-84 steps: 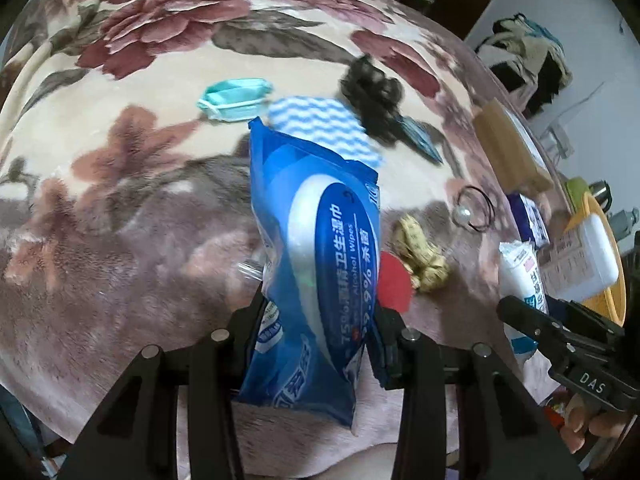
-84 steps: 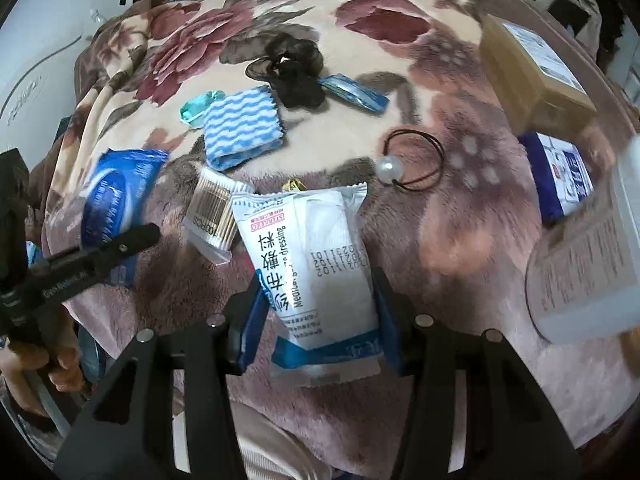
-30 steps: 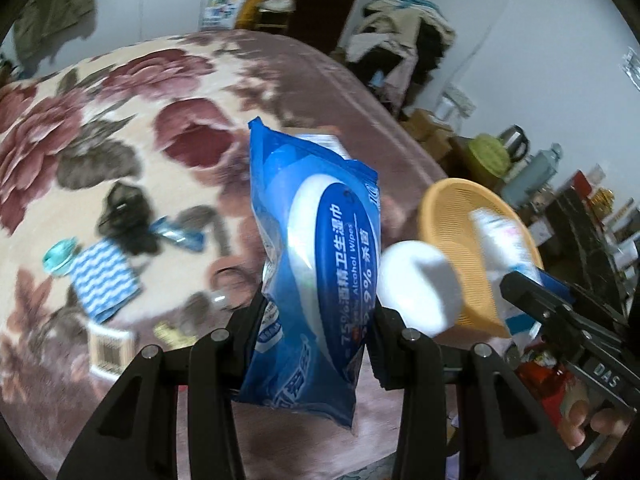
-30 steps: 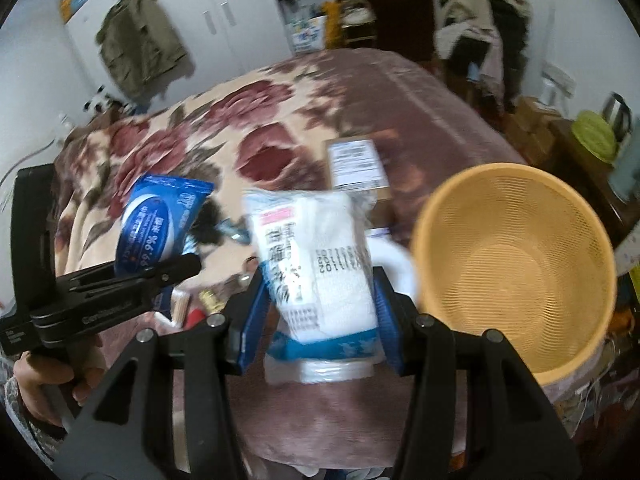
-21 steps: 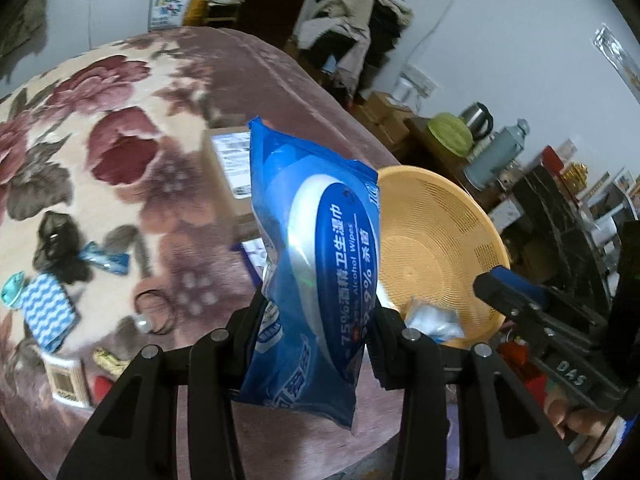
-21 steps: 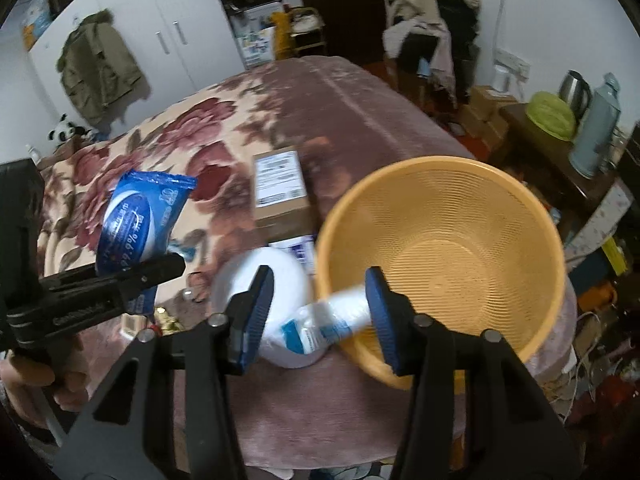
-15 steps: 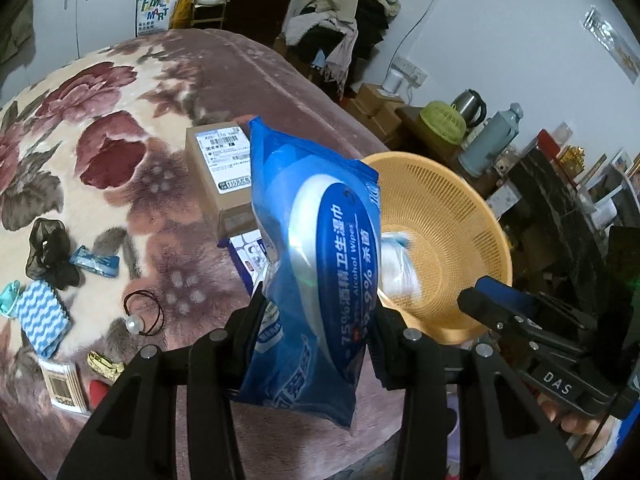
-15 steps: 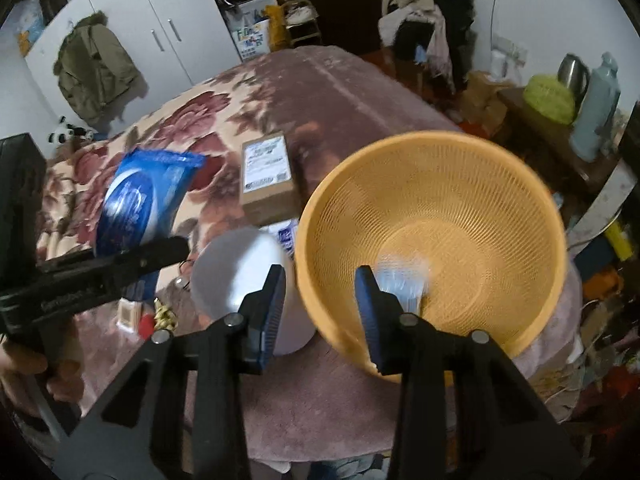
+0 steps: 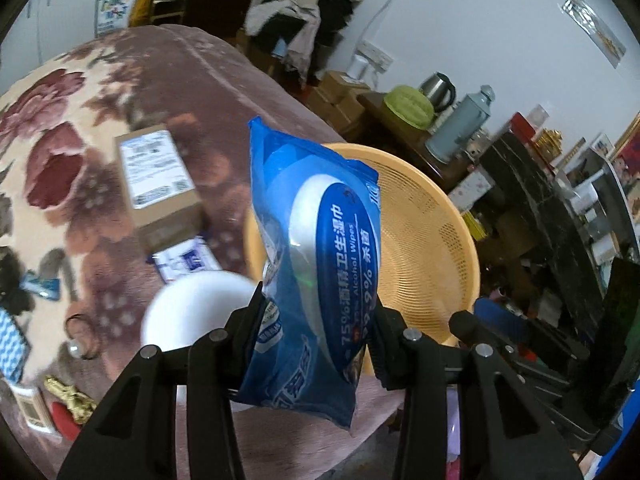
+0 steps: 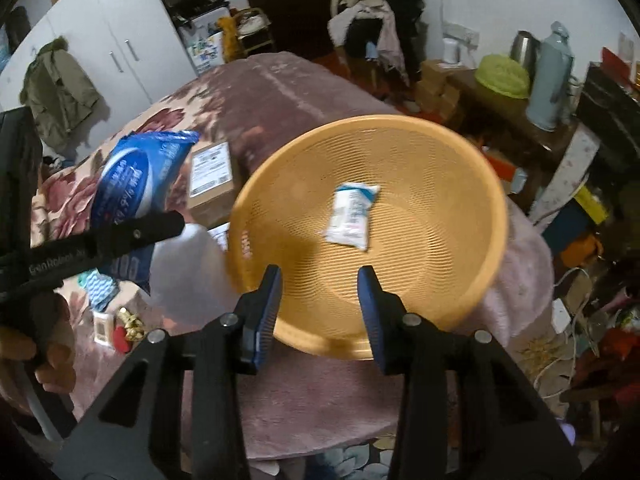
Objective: Organize soft objects
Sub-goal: 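Open the right tool over the basket while the left tool releases the wipes, then move both open tools back toward the remaining items on the bed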
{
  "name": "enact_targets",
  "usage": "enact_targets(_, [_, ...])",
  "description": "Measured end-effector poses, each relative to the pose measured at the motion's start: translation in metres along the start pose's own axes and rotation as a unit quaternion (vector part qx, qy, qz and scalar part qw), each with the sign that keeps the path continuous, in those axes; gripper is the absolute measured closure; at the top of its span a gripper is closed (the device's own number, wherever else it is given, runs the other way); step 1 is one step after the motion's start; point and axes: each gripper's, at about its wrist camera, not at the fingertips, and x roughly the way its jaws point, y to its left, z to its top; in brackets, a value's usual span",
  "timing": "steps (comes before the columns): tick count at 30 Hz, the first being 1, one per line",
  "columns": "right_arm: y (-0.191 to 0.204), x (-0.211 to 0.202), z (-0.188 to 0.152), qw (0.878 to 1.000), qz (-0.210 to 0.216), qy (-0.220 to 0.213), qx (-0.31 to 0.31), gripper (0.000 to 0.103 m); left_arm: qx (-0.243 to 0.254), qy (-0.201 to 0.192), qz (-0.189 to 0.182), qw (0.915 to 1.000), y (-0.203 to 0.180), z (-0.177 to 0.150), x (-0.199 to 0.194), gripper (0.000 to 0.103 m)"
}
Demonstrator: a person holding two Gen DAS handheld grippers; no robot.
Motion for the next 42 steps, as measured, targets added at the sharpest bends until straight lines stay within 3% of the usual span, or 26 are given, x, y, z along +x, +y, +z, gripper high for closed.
enact_targets(1, [-0.005,-0.002,0.001,1.0,-0.013,-0.003,0.008,0.044,0.002,0.004,-0.004,1.0,-0.006,0.001,0.006,0.059])
enact_targets(3, [-0.012,-0.006,0.002,0.999,-0.029,-0.013,0.025,0.019,0.007,0.009,-0.014,0.9998,-0.016,0.004,0.015,0.058])
enact_targets(4, [-0.017,-0.008,0.002,0.999,-0.033,-0.017,0.034,0.016,0.01,0.011,-0.015,0.9998,-0.022,0.006,0.02,0.058])
enact_targets(5, [-0.019,-0.01,0.0,0.998,-0.036,-0.019,0.041,0.014,0.014,0.01,-0.017,0.9997,-0.027,0.007,0.024,0.055])
enact_targets(7, [-0.024,-0.012,-0.003,0.998,-0.043,-0.02,0.052,0.014,0.015,0.009,-0.024,0.9995,-0.035,0.011,0.034,0.037])
enact_targets(9, [-0.028,-0.013,-0.005,0.997,-0.047,-0.019,0.055,0.014,0.007,0.011,-0.03,0.9995,-0.035,0.012,0.038,0.012])
enact_targets(12, [-0.031,-0.012,-0.004,0.997,-0.048,-0.016,0.056,0.014,0.007,0.012,-0.02,0.9997,-0.033,0.009,0.039,0.002])
enact_targets(16, [-0.031,-0.006,-0.002,0.997,-0.048,-0.009,0.052,0.012,0.015,0.006,0.038,0.9992,-0.026,0.003,0.033,0.001])
enact_targets(18, [-0.031,-0.002,-0.003,0.998,-0.047,-0.003,0.051,0.003,0.014,0.011,0.044,0.9989,-0.023,0.002,0.033,0.001])
enact_targets(22, [-0.033,0.001,-0.002,0.997,-0.055,-0.001,0.054,0.0,0.026,0.004,0.062,0.9977,-0.019,-0.001,0.025,0.001])
enact_targets(28, [-0.045,0.001,-0.001,0.995,-0.05,0.003,0.082,0.0,0.037,-0.003,0.076,0.9964,-0.017,-0.003,0.017,0.0])
enact_targets(42, [-0.04,0.0,-0.006,0.996,-0.053,0.013,0.071,0.0,0.037,0.005,0.091,0.9951,-0.013,-0.014,0.012,0.001])
